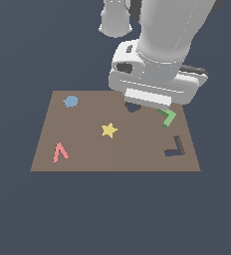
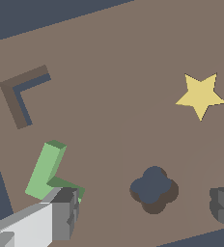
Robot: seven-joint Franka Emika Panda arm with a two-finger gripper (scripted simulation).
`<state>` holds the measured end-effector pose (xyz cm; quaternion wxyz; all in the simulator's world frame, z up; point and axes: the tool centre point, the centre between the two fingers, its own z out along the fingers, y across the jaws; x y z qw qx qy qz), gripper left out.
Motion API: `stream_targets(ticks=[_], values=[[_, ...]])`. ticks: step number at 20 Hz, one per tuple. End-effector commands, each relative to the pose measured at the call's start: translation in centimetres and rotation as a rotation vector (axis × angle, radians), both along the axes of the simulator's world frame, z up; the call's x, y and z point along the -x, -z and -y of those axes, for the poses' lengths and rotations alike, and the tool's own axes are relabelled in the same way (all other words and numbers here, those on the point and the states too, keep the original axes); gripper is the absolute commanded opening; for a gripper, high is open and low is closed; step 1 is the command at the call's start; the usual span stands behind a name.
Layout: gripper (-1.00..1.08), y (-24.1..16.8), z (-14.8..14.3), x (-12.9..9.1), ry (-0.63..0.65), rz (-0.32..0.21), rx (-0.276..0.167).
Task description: Insert a designated object into the corresponding slot on a board.
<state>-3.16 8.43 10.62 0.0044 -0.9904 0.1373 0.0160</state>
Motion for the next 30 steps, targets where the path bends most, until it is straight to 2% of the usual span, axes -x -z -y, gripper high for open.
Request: stream_targets(ticks=[1,8,16,23,30], values=[[1.0,0.9,-1.2,0.2,0.062,0.004,0.003],[1.0,3.1,-4.3,0.3,0.22,0.016,0.01],[1.0,4.8,-6.7,-0.1,0.343,0.024,0.016],[1.0,5.6,-7.8,-0.5,0.399,0.028,0.019],[1.0,5.7,-7.8,-0.6,0.402,0.028,0.019]])
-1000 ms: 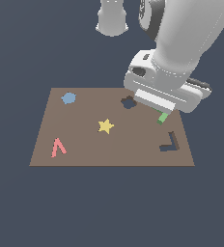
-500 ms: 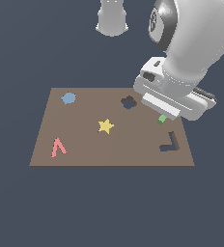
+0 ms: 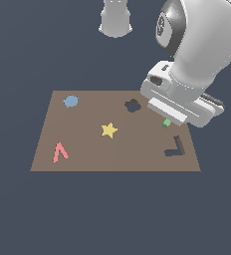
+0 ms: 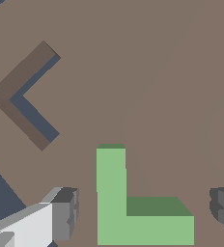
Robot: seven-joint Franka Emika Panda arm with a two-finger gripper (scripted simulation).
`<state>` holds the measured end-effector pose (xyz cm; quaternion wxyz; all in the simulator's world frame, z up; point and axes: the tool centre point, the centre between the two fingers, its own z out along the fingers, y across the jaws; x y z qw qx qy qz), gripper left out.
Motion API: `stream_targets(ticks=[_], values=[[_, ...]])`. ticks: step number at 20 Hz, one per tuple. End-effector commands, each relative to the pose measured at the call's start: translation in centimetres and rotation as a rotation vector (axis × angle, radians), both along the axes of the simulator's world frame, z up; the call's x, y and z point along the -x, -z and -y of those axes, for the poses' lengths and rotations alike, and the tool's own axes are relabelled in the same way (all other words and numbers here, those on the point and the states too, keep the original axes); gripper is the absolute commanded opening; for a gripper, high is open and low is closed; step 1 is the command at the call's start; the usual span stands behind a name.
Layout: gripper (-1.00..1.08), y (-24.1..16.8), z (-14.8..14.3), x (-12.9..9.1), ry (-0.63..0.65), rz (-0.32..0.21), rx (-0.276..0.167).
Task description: Insert a designated object into the corresponding slot on a board.
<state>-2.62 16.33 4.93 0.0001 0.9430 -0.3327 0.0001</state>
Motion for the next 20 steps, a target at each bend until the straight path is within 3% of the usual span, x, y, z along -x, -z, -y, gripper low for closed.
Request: stream_targets(ticks=[1,13,14,20], values=[[1.0,-0.1,0.1,0.0,-0.002,0.0,0.0],[1.0,1.9,0.1,0.0,-0.003,0.0,0.0],[-1.0,1.9,0.1,0.0,-0.003,0.0,0.0],[-1.0,1.9,0.1,0.0,-0.003,0.0,0.0]])
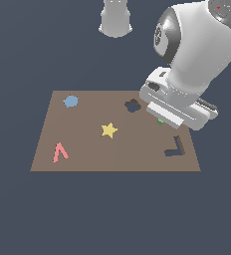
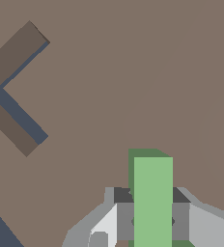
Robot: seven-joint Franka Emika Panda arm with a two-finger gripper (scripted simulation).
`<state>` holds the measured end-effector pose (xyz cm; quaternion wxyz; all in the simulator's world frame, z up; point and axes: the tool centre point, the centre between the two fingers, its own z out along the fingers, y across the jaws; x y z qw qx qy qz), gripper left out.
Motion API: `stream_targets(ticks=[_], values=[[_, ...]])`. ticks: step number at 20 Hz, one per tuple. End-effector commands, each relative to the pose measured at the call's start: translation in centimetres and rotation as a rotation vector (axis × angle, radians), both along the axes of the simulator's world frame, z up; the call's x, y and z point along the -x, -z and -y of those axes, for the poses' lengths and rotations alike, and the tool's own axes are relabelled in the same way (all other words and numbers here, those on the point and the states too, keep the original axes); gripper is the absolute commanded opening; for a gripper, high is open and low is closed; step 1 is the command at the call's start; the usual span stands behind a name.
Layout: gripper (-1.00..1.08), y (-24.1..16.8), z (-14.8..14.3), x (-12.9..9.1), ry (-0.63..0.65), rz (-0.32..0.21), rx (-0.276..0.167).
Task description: Insert a designated object into the corresponding slot on a board.
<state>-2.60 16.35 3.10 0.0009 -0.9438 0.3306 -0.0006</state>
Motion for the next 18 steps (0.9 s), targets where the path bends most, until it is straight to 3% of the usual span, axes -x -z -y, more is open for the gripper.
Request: stream_targets(ticks=[1,18], values=[[-1.0,0.1,0.14,0.04,0.002,-0.002,0.001],[-1.0,-0.29,-0.38,-0.72,0.059,-0.002,0.001]])
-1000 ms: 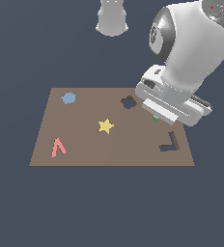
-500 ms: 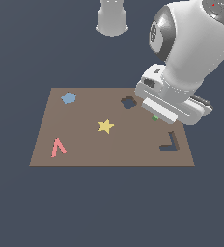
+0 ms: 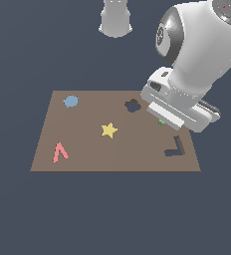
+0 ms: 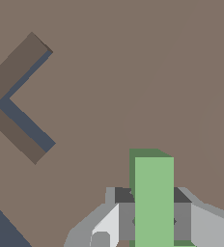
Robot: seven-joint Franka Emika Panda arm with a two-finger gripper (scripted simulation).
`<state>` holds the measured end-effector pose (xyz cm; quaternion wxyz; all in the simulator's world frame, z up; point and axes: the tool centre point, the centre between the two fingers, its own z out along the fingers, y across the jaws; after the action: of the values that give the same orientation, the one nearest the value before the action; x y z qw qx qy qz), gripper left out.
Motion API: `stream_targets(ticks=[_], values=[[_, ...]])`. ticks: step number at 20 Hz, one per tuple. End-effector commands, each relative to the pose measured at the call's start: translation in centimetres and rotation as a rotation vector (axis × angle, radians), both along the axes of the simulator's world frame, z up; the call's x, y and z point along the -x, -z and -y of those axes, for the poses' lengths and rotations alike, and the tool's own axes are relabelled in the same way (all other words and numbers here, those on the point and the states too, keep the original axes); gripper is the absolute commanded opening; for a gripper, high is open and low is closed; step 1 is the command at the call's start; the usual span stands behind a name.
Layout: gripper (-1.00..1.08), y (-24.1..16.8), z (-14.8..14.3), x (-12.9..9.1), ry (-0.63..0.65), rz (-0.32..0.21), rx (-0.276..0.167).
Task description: Insert a designated object into the corresponding slot on a board.
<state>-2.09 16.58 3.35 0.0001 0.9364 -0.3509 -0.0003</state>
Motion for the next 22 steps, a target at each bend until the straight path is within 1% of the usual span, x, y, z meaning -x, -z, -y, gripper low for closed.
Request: stream_targets(ticks=[1,9,16,22], values=[[-1.0,-0.1,-0.3,-0.4,0.029,0.001,0.0],[-1.0,-0.2,-1.4,-2.7,0.191,0.001,0.0],[-1.0,-0.4,-2.2,-6.0,0.408,0.001,-0.001],[-1.0,-0.6,-2.2,-8.6,0.575,0.001,-0.001]])
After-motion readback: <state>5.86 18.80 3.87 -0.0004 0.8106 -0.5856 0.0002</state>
